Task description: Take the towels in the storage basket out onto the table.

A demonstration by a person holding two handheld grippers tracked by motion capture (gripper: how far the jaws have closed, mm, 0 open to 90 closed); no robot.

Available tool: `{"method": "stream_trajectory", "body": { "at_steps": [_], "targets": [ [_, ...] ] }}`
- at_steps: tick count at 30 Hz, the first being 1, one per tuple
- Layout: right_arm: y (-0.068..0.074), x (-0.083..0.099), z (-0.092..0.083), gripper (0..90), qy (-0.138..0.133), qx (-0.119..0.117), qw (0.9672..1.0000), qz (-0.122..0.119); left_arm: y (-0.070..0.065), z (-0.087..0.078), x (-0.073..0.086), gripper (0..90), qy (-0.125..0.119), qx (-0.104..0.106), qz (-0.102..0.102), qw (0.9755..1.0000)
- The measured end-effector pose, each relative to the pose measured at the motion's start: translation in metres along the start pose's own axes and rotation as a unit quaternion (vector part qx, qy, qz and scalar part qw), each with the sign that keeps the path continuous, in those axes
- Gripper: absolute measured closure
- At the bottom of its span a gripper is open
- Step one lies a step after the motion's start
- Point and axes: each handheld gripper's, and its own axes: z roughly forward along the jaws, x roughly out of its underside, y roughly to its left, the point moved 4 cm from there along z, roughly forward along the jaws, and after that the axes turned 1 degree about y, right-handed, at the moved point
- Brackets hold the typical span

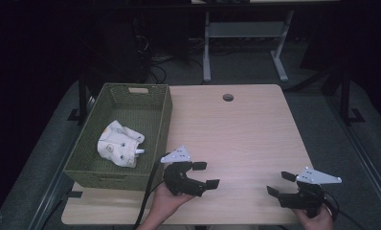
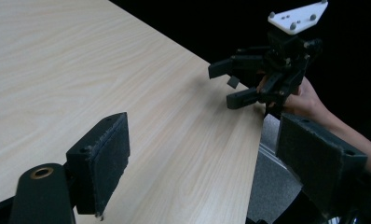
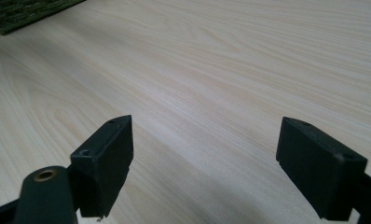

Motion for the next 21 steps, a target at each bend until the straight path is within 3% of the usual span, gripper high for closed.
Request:
{"method": "stream_trajectory", "body": {
  "at_steps": [7, 15, 21],
  "targets": [
    [0.001, 0.0, -0.002, 18.2, -0.004, -0.001, 1.0, 0.001, 0.0, -0.009, -0.017, 17.3, 0.007, -0.009, 0.006, 0.9999],
    [0.003, -0.001, -0.001, 18.2, -0.006, -0.003, 1.0, 0.0, 0.008, -0.014, -0.033, 17.4, 0.026, -0.005, 0.005, 0.9996],
    [0.001, -0.001, -0.002, 18.2, -0.008, -0.003, 1.0, 0.0, 0.019, -0.025, -0.045, 17.4, 0.019, -0.001, -0.011, 0.9998]
  ]
}}
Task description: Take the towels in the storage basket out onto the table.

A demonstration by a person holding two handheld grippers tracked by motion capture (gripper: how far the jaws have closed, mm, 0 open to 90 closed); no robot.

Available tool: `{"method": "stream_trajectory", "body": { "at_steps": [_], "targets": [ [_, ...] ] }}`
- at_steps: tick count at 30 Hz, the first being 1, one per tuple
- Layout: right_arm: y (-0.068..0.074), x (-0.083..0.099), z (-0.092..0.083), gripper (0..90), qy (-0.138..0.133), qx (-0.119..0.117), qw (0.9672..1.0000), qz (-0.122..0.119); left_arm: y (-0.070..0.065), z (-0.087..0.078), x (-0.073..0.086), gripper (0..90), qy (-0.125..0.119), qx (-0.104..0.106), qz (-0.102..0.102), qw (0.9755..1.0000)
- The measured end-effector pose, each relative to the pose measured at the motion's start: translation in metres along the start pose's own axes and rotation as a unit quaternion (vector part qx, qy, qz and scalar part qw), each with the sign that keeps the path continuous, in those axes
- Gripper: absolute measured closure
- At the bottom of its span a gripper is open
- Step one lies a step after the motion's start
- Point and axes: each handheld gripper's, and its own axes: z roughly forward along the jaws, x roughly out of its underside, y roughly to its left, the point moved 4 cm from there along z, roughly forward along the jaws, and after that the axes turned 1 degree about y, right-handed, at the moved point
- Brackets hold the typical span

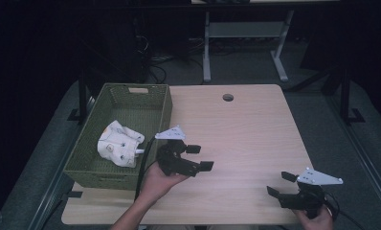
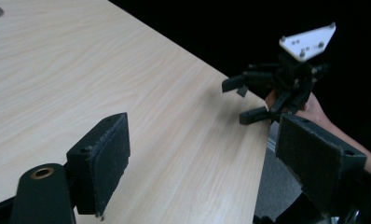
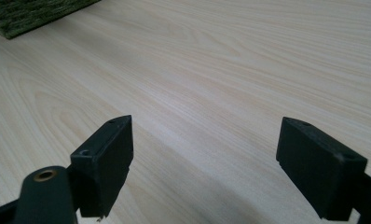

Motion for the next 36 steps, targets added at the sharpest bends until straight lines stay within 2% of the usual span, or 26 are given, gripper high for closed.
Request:
{"method": "stream_trajectory", "body": {
  "at_steps": [1, 9, 16, 17, 20, 30, 32, 36],
  "targets": [
    [0.0, 0.0, 0.0, 18.1, 0.0, 0.0, 1.0, -0.001, 0.003, -0.005, -0.002, 17.4, -0.001, -0.008, 0.001, 1.0],
    [0.0, 0.0, 0.0, 18.1, 0.0, 0.0, 1.0, -0.001, 0.017, -0.027, -0.011, 17.4, -0.016, -0.006, -0.026, 0.9995],
    [0.0, 0.0, -0.001, 18.2, 0.001, 0.001, 1.0, -0.001, 0.027, -0.044, -0.017, 17.4, -0.018, -0.023, -0.024, 0.9993],
    [-0.001, 0.0, -0.001, 18.1, 0.0, 0.002, 1.0, 0.001, 0.031, -0.05, -0.018, 17.4, -0.022, -0.023, -0.027, 0.9991],
    [-0.001, 0.0, -0.002, 18.2, -0.001, 0.002, 1.0, 0.0, 0.035, -0.056, -0.018, 17.4, -0.023, -0.024, -0.032, 0.9989],
    [-0.003, 0.0, -0.003, 18.2, -0.001, 0.004, 1.0, 0.0, 0.057, -0.084, -0.022, 17.4, -0.017, -0.044, -0.04, 0.9981],
    [-0.005, 0.0, -0.004, 18.2, -0.002, 0.004, 1.0, 0.003, 0.066, -0.092, -0.021, 17.7, -0.014, -0.038, -0.052, 0.9978],
    [-0.006, 0.001, -0.006, 18.2, -0.004, 0.005, 1.0, 0.005, 0.079, -0.103, -0.018, 18.0, -0.013, -0.047, -0.066, 0.9966]
  ]
}}
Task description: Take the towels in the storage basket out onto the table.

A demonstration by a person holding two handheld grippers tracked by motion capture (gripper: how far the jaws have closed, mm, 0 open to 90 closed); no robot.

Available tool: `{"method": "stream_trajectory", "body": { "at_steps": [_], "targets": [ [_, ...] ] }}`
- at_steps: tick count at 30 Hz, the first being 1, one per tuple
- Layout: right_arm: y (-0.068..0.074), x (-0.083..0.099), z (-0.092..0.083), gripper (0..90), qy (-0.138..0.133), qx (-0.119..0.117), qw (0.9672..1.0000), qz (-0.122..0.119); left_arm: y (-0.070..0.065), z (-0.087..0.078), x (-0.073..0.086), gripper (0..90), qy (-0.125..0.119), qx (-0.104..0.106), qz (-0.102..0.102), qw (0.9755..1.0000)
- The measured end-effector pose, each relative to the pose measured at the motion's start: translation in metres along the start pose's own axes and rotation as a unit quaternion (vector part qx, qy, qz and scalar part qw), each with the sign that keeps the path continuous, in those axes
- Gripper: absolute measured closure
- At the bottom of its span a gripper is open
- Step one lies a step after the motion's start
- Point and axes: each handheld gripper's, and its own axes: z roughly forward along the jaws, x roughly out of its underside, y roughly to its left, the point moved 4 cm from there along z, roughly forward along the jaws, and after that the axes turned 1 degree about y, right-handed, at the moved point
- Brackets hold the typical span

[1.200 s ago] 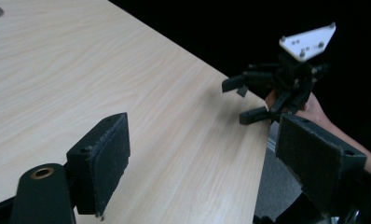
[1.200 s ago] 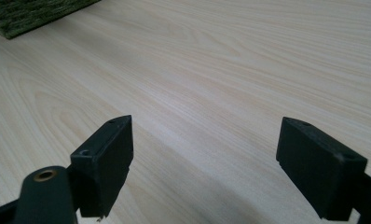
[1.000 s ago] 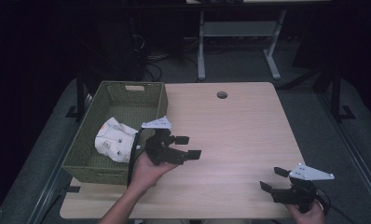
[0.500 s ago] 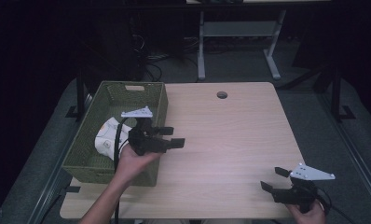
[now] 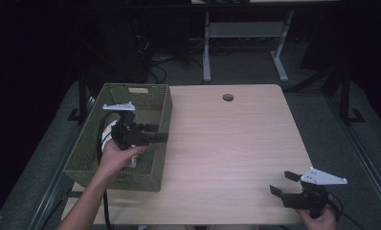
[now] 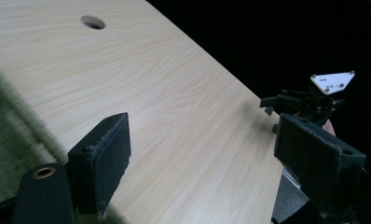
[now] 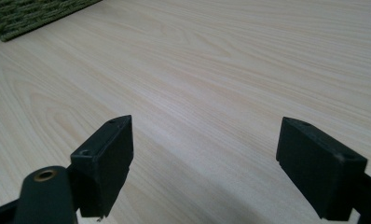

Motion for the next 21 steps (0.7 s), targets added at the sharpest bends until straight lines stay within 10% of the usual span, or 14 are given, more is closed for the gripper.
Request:
{"method": "stream_trajectory", "body": {
  "at_steps": [21],
  "targets": [
    [-0.001, 0.0, 0.0, 18.2, 0.004, 0.0, 1.0, -0.001, 0.065, -0.042, 0.008, 20.0, -0.004, -0.087, -0.06, 0.9944]
  ]
}}
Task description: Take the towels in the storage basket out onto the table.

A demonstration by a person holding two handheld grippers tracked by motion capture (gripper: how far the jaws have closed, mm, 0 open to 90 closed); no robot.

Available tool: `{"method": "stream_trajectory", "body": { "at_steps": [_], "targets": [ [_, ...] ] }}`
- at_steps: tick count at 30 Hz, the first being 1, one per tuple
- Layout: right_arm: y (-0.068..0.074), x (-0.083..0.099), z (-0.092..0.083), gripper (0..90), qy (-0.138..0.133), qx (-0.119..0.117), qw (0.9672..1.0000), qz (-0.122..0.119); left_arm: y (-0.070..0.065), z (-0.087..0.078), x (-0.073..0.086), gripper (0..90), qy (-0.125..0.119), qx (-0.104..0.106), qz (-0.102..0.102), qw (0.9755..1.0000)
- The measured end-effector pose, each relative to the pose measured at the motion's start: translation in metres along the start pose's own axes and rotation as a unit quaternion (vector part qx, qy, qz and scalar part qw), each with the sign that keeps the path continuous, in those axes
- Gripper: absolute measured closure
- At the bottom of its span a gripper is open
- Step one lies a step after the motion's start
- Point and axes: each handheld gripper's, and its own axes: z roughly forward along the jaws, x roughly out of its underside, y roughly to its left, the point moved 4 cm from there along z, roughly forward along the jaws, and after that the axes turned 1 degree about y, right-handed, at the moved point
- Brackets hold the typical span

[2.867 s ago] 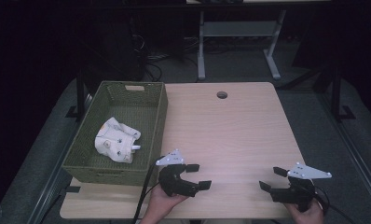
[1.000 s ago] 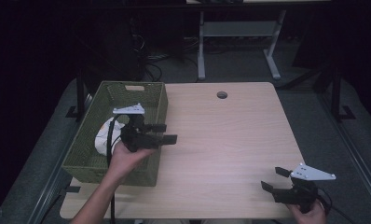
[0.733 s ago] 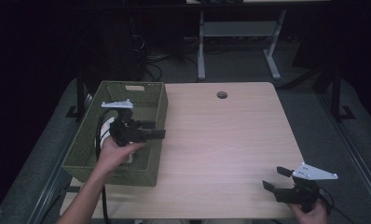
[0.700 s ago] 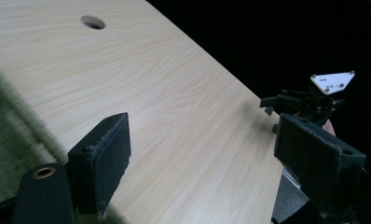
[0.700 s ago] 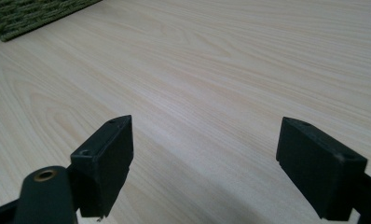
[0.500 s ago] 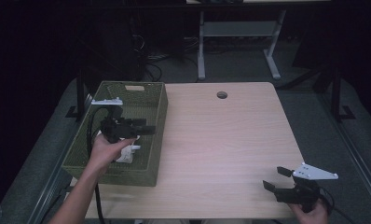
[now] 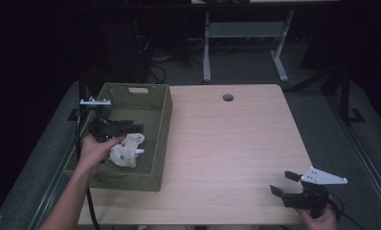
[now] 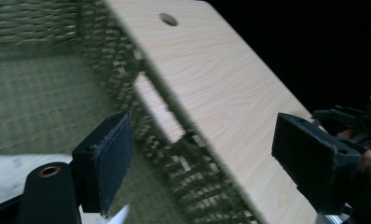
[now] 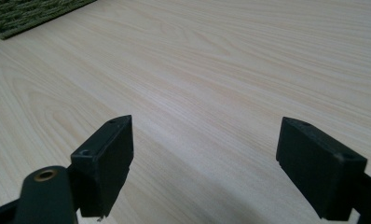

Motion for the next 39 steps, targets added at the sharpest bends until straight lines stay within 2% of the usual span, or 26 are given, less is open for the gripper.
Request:
{"method": "stream_trajectory", "body": {
  "at_steps": [5, 6, 10, 11, 12, 13, 18, 19, 20, 21, 22, 26, 28, 29, 30, 31, 32, 33, 34, 35, 37, 38, 39],
  "targets": [
    [0.0, 0.0, 0.0, 18.2, -0.001, 0.0, 1.0, 0.0, 0.016, -0.001, 0.004, 20.6, 0.022, -0.039, -0.011, 0.999],
    [0.0, 0.0, 0.0, 18.2, -0.001, 0.0, 1.0, 0.0, 0.016, -0.001, 0.004, 20.6, 0.022, -0.039, -0.011, 0.999],
    [0.0, 0.0, 0.0, 18.2, -0.001, -0.001, 1.0, 0.0, 0.027, 0.002, 0.009, 21.1, 0.044, -0.066, -0.015, 0.9967],
    [0.0, 0.0, 0.0, 18.2, -0.001, -0.001, 1.0, 0.0, 0.027, 0.002, 0.009, 21.1, 0.044, -0.066, -0.015, 0.9967],
    [0.0, 0.0, 0.0, 18.2, 0.0, -0.001, 1.0, -0.001, 0.032, 0.003, 0.01, 21.1, 0.056, -0.078, -0.023, 0.9951],
    [0.0, 0.0, 0.0, 18.3, 0.001, 0.0, 1.0, -0.001, 0.032, 0.003, 0.01, 21.1, 0.056, -0.078, -0.023, 0.9951],
    [-0.001, 0.0, -0.001, 18.2, -0.002, 0.001, 1.0, -0.001, 0.045, 0.004, 0.013, 21.2, 0.075, -0.113, -0.033, 0.9902],
    [-0.001, 0.0, -0.001, 18.2, -0.002, 0.001, 1.0, -0.001, 0.045, 0.004, 0.013, 21.2, 0.075, -0.113, -0.033, 0.9902],
    [-0.001, 0.0, -0.001, 18.3, -0.001, 0.001, 1.0, 0.0, 0.048, 0.004, 0.014, 21.1, 0.084, -0.133, -0.036, 0.9869],
    [-0.001, 0.0, -0.001, 18.3, -0.001, 0.001, 1.0, 0.0, 0.048, 0.004, 0.014, 21.0, 0.084, -0.133, -0.036, 0.9869],
    [-0.001, 0.0, -0.001, 18.3, -0.001, 0.001, 1.0, -0.001, 0.051, 0.004, 0.014, 20.7, 0.086, -0.142, -0.043, 0.9852],
    [0.0, 0.0, -0.001, 18.3, -0.001, 0.0, 1.0, -0.002, 0.056, 0.003, 0.015, 20.8, 0.09, -0.154, -0.053, 0.9825],
    [-0.001, 0.0, -0.001, 18.2, -0.001, 0.0, 1.0, -0.001, 0.057, 0.002, 0.016, 20.7, 0.092, -0.156, -0.054, 0.982],
    [-0.001, 0.0, -0.001, 18.2, -0.001, 0.0, 1.0, -0.001, 0.058, 0.002, 0.017, 20.8, 0.096, -0.161, -0.056, 0.9806],
    [-0.001, 0.0, -0.001, 18.3, -0.001, 0.0, 1.0, -0.001, 0.061, 0.003, 0.018, 20.9, 0.105, -0.174, -0.061, 0.9773],
    [-0.001, 0.0, -0.001, 18.2, -0.001, 0.0, 1.0, -0.001, 0.061, 0.003, 0.018, 20.9, 0.105, -0.174, -0.061, 0.9773],
    [0.0, 0.0, -0.001, 18.3, -0.001, 0.0, 1.0, -0.002, 0.062, 0.003, 0.019, 20.9, 0.111, -0.183, -0.068, 0.9744],
    [0.0, 0.0, -0.001, 18.3, -0.001, 0.0, 1.0, -0.002, 0.062, 0.003, 0.019, 20.9, 0.111, -0.183, -0.068, 0.9744],
    [0.0, 0.0, -0.001, 18.3, -0.001, -0.001, 1.0, -0.002, 0.064, 0.002, 0.019, 20.9, 0.114, -0.191, -0.07, 0.9724],
    [0.0, 0.0, -0.001, 18.3, -0.001, -0.001, 1.0, -0.002, 0.064, 0.002, 0.019, 20.9, 0.114, -0.191, -0.07, 0.9724],
    [0.0, 0.0, -0.001, 18.3, -0.001, -0.001, 1.0, -0.001, 0.066, 0.002, 0.02, 20.9, 0.117, -0.2, -0.074, 0.97],
    [0.0, 0.0, -0.001, 18.3, -0.001, -0.001, 1.0, -0.001, 0.066, 0.002, 0.02, 20.9, 0.117, -0.2, -0.074, 0.97],
    [0.0, 0.0, -0.001, 18.2, -0.002, -0.002, 1.0, -0.002, 0.068, 0.002, 0.021, 20.9, 0.123, -0.213, -0.079, 0.9662]
  ]
}}
